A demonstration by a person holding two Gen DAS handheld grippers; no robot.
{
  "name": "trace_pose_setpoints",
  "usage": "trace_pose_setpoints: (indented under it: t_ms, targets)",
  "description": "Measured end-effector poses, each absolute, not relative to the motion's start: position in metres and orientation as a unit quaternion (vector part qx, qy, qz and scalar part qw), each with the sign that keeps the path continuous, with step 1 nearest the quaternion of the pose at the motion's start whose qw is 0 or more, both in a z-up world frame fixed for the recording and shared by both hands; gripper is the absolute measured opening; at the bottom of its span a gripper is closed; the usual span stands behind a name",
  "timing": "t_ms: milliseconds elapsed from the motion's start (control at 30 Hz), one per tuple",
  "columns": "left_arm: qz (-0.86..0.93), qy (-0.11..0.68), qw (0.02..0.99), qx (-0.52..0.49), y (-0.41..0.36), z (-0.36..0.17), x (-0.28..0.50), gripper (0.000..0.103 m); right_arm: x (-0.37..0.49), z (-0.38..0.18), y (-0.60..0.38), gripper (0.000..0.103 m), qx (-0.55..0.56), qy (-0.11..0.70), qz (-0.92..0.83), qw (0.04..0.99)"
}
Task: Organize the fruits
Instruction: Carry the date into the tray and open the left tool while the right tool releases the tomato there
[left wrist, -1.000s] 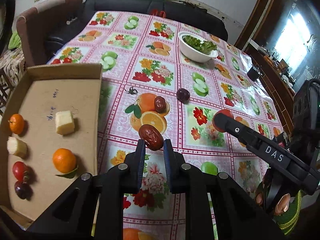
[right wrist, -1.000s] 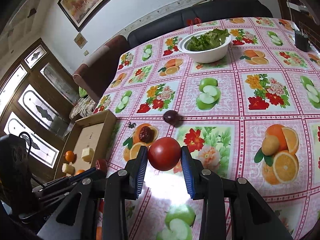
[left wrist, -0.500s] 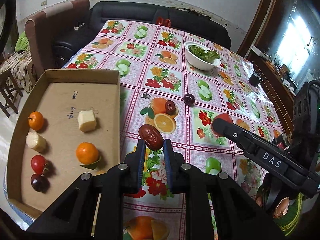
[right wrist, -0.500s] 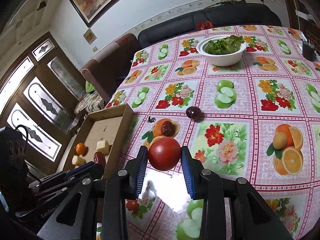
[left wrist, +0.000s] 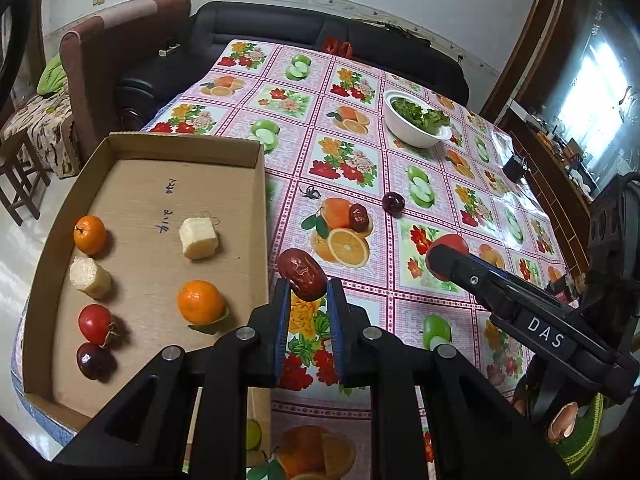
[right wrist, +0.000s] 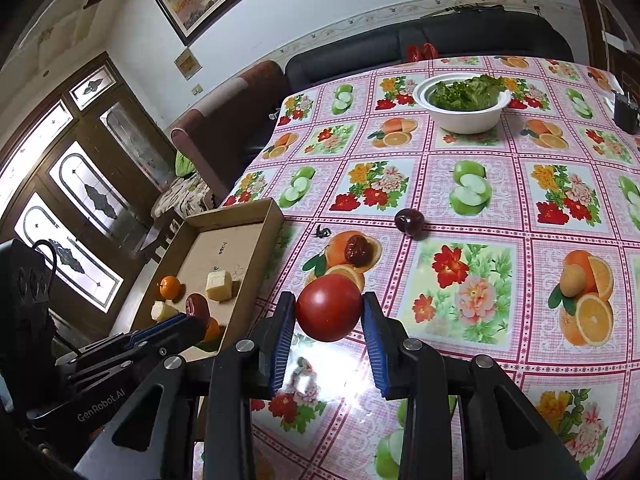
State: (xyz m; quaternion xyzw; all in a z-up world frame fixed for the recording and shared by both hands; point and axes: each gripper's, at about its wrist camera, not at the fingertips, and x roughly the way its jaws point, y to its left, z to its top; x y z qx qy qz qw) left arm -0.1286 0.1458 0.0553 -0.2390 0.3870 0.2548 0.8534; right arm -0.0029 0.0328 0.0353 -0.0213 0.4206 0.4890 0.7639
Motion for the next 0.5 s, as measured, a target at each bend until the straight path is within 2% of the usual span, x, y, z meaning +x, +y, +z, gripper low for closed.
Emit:
trace_pose_setpoints:
  t_ms: [500]
  targets:
    - [0.268, 0.385, 0.847, -0.252, 0.163, 0.051, -0.145, 0.016, -0.016, 0.034, 0.048, 0.034, -0.036, 0.421, 0.499, 0.757]
